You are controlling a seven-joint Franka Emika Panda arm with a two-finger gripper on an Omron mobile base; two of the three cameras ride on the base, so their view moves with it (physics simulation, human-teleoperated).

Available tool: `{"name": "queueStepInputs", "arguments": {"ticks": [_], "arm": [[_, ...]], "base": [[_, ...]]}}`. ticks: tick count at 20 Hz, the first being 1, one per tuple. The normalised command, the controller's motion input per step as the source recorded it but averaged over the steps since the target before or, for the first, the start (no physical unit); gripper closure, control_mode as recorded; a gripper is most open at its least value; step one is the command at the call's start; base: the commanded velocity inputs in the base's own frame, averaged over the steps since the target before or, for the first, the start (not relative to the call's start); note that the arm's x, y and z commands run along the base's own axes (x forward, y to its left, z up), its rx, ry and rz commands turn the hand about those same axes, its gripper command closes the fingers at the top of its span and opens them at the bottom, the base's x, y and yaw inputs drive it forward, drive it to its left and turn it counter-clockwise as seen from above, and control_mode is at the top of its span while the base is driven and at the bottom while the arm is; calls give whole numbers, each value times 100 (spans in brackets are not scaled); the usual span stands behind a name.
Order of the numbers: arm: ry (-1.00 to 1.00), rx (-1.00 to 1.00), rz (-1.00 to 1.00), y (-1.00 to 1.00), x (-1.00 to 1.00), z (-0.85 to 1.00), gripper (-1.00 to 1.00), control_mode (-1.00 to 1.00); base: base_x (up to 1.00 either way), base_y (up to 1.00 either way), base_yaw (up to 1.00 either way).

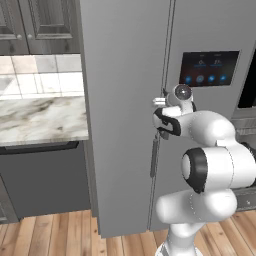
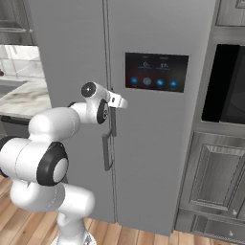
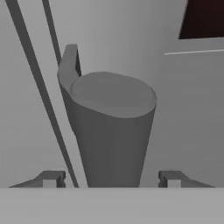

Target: Move the hot dog bun to the plate on the dining table and place the condiment next to that plate. Then navigate to the fridge and take the sausage and place it on the plate as well.

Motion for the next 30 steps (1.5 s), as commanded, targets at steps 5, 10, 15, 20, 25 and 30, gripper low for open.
{"name": "queueStepInputs", "arguments": {"ticks": [5, 10, 15, 20, 25, 30], "arm": [[3, -2, 0, 0, 0, -11, 100, -100], [-11, 0, 1, -8, -68, -7, 100, -100], [-21, 0, 2, -22, -100, 2, 100, -100], [-10, 0, 1, -38, -100, 18, 100, -100], [-4, 0, 1, -59, -99, 22, 100, -100], [0, 1, 0, -52, -95, 31, 100, -100]], "base": [[0, 0, 0], [0, 0, 0], [0, 0, 0], [0, 0, 0], [0, 0, 0], [0, 0, 0]]}}
